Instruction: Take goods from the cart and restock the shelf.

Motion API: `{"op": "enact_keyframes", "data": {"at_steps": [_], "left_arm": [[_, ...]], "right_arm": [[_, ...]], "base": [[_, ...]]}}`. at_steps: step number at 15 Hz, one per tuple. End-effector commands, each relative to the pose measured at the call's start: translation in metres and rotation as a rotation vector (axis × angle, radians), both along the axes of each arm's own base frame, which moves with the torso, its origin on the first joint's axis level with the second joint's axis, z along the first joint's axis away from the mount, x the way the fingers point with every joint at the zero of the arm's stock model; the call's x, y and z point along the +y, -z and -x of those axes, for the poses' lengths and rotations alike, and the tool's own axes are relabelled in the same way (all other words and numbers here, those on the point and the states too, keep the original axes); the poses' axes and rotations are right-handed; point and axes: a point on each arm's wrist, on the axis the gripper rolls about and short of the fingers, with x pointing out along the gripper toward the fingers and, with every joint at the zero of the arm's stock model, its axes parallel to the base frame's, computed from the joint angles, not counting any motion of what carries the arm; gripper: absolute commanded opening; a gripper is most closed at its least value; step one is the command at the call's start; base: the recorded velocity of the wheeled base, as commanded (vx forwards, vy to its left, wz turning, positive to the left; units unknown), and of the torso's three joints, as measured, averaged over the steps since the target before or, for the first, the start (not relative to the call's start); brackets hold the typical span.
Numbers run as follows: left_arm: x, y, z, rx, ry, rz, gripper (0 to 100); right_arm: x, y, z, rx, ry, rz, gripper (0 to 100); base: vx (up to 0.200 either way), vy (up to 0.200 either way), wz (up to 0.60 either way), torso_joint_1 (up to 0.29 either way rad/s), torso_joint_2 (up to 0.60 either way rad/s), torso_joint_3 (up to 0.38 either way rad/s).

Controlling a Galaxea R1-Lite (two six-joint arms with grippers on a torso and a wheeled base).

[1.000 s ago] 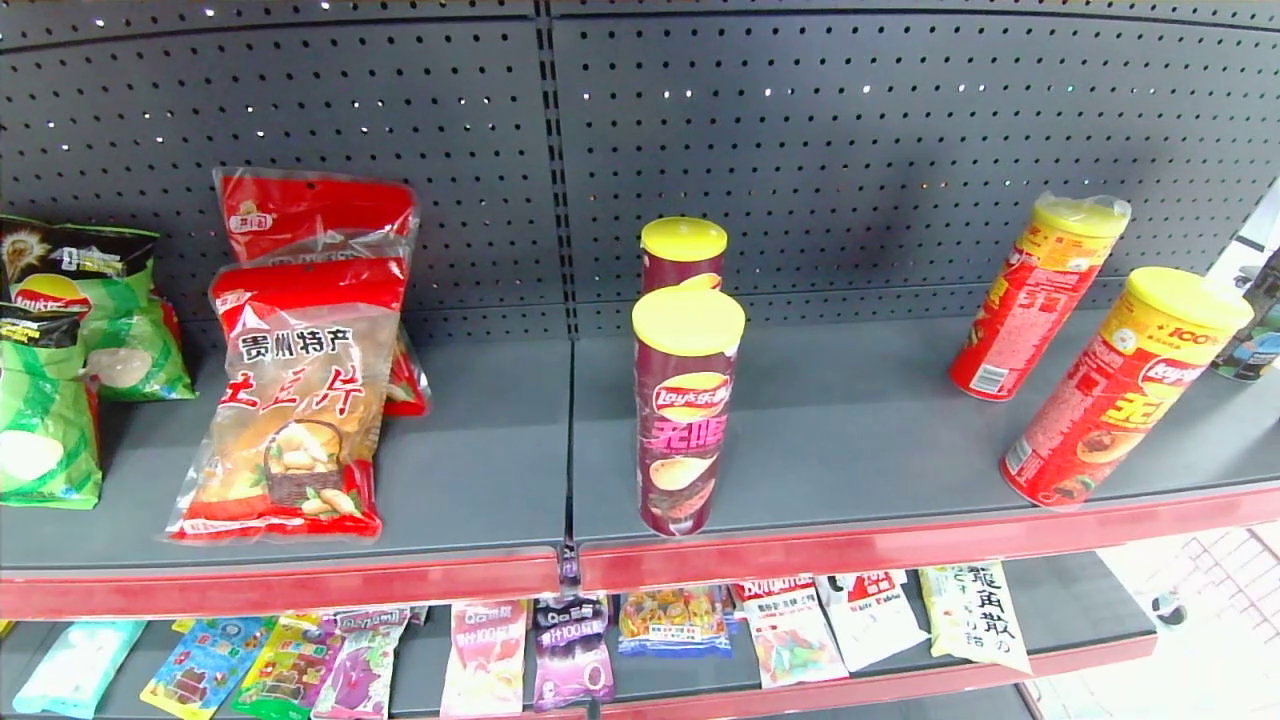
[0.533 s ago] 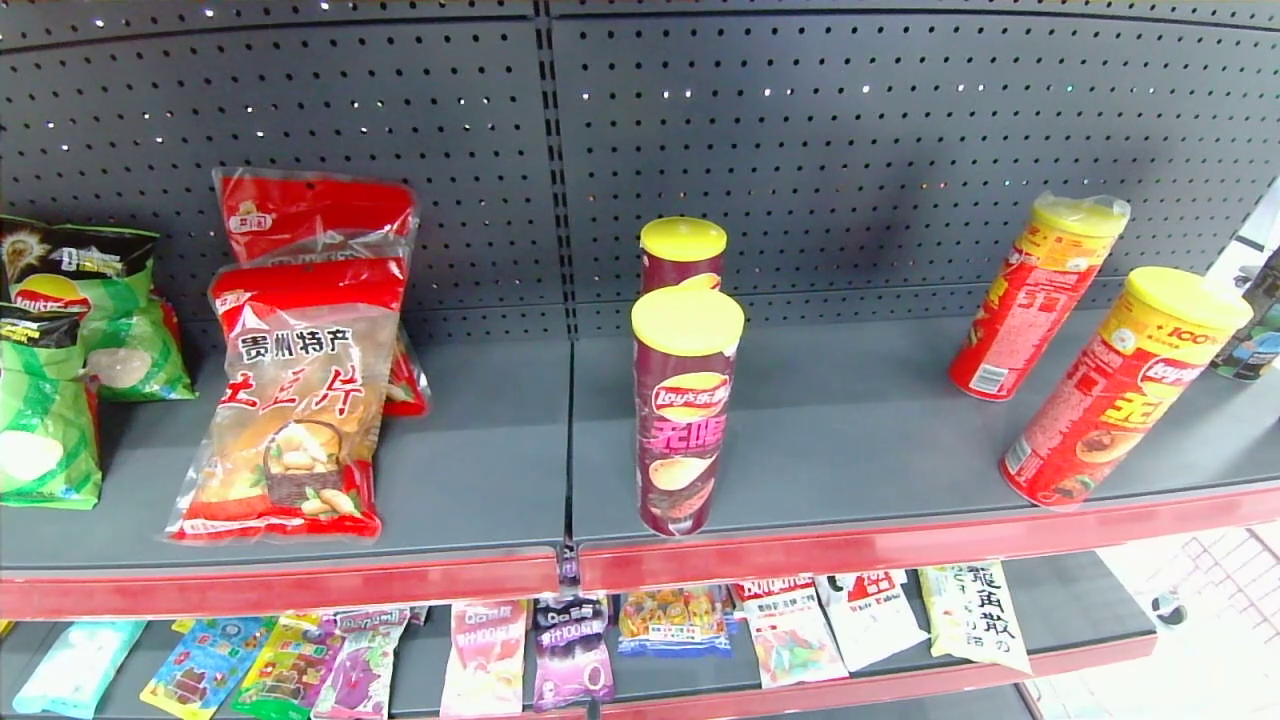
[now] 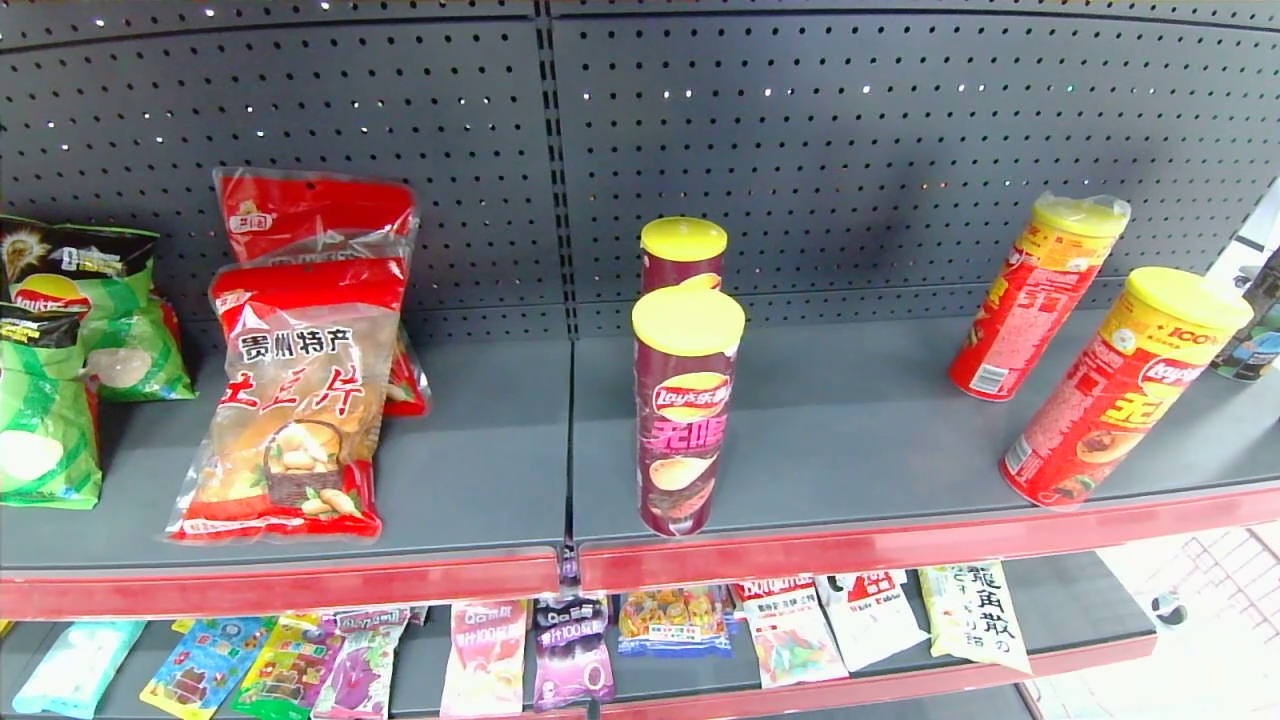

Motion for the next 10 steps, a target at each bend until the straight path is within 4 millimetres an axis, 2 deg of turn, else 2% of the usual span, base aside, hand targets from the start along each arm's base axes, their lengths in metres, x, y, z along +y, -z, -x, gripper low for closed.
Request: {"op": "enact_keyframes", "data": {"at_steps": [1,3,6,9,10], "left_arm": [[0.0,0.0,-0.0001,0.001,0.001,0.0,100],[0.0001,0.0,-0.0001,0.001,-0.003,0.003,100],[0.0001,0.0,-0.0001,0.001,-0.003,0.002,100],[0.0001,0.0,-0.0001,0.001,-0.003,0.003,100],[0.0001,0.0,-0.0001,0.001,-0.003,0.003,100]], "right_arm": [[0.0,0.0001,0.0001,-0.001,0.001,0.001,100],[0.0,0.0001,0.0001,-0.001,0.001,0.001,100],[0.0,0.0001,0.0001,-0.001,0.001,0.002,100],[0.0,0.0001,0.0001,-0.001,0.001,0.002,100],[0.0,0.0001,0.0001,-0.001,-0.001,0.002,100]], "base": [[0.0,0.0,0.0,0.0,0.0,0.0],[0.0,0.0,0.0,0.0,0.0,0.0],[-0.2,0.0,0.0,0.007,0.0,-0.004],[0.0,0.0,0.0,0.0,0.0,0.0],[0.0,-0.2,0.0,-0.012,0.0,0.002]]}}
